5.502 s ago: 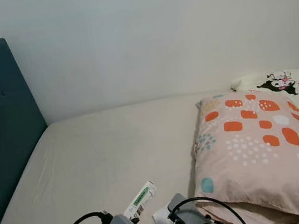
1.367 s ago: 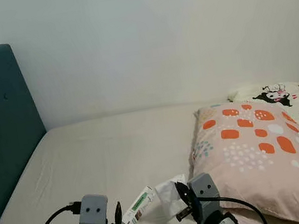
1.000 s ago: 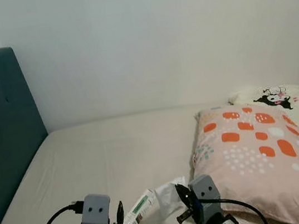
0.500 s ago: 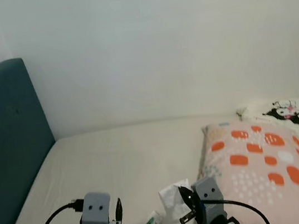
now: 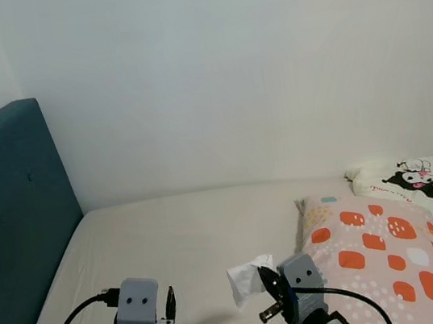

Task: Clean up the room

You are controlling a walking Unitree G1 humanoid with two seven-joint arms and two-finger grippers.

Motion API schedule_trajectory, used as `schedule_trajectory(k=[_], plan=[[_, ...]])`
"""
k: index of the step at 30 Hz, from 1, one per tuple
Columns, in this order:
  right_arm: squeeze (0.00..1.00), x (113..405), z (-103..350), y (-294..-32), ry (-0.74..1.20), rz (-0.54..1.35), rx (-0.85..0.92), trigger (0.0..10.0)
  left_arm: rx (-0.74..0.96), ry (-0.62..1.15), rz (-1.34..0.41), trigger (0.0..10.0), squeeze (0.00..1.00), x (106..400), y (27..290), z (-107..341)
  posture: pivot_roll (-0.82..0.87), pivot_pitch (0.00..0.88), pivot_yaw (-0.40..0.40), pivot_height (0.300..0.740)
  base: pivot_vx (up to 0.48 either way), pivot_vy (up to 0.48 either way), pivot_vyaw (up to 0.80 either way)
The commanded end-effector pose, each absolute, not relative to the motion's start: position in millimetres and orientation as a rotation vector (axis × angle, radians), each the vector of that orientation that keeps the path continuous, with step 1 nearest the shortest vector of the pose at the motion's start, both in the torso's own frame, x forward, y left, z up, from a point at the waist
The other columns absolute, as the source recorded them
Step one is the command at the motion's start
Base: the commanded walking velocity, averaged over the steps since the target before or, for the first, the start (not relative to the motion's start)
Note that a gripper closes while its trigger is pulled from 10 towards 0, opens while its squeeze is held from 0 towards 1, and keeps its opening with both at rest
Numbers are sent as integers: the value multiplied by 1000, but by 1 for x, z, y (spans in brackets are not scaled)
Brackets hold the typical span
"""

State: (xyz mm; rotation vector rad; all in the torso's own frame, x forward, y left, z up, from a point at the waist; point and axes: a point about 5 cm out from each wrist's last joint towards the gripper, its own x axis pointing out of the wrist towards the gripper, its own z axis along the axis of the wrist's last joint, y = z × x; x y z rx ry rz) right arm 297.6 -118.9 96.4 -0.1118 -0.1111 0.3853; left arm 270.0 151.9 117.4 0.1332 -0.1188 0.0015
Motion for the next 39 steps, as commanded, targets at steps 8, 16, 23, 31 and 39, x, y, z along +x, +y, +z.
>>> schedule_trajectory(k=[8,16,23,31,39], plan=[[0,295,84,-117,-57,392,-89,10000,131,-62,-22,10000,0,265,150,102,69,65,-91,740,0,0,0],[0,294,75,-120,-5,362,-74,10000,132,-65,-22,10000,0,264,149,101,72,57,-94,740,0,0,0],[0,294,72,-120,7,365,-83,10000,131,-63,-28,10000,0,262,149,99,72,57,-94,740,0,0,0],[0,293,71,-119,11,378,-80,10000,130,-67,-28,10000,0,263,148,100,72,56,-96,740,0,0,-444],[0,293,70,-119,15,379,-79,10000,132,-66,-28,10000,0,262,148,99,75,65,-99,740,0,0,-800]])
